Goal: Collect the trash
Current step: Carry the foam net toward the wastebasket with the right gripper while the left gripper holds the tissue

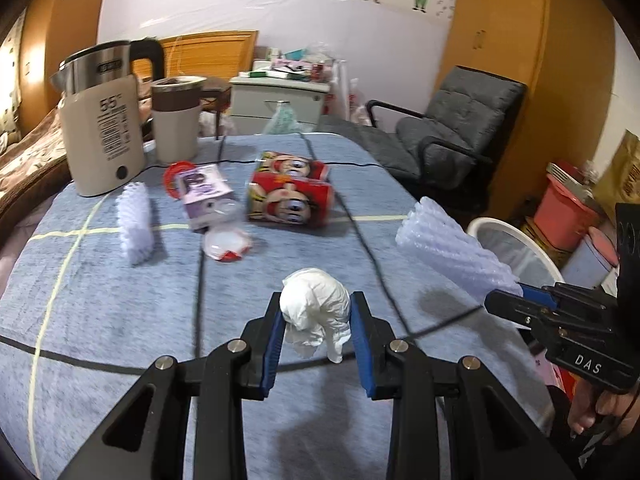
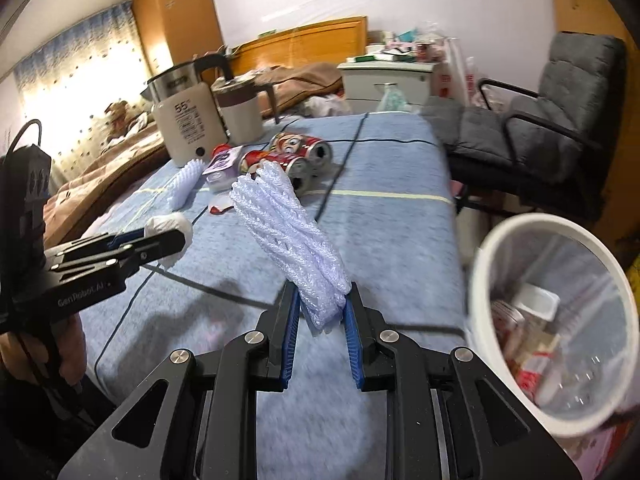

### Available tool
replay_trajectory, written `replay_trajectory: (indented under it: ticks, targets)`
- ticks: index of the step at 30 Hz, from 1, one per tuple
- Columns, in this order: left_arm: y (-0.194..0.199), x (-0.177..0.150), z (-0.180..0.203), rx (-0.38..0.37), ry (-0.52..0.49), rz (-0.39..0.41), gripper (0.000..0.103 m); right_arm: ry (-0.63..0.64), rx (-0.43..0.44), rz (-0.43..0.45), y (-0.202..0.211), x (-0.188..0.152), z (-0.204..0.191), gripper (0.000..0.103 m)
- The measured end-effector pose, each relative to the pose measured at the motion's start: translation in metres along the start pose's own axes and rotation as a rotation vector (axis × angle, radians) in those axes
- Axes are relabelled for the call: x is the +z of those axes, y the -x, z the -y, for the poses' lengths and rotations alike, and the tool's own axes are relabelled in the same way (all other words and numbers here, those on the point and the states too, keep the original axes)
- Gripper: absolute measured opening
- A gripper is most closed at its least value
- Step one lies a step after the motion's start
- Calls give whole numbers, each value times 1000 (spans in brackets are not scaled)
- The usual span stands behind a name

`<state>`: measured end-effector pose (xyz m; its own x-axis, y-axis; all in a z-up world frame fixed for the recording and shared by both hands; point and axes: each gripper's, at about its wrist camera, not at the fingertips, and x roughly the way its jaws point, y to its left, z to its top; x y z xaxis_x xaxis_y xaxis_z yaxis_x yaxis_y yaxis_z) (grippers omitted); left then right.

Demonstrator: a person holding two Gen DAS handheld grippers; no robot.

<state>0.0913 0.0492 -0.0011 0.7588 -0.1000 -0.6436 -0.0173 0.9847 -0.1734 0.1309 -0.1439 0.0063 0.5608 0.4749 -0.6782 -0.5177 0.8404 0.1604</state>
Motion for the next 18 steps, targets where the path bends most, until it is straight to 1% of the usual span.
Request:
replay_trajectory:
  ticks: [9, 18]
  targets:
    - [10, -6, 40, -60, -59, 1, 33, -76, -46, 29, 37, -19, 23, 23]
    - [7, -6, 66, -99, -97, -2, 33, -123, -85, 51, 56, -28, 43, 23]
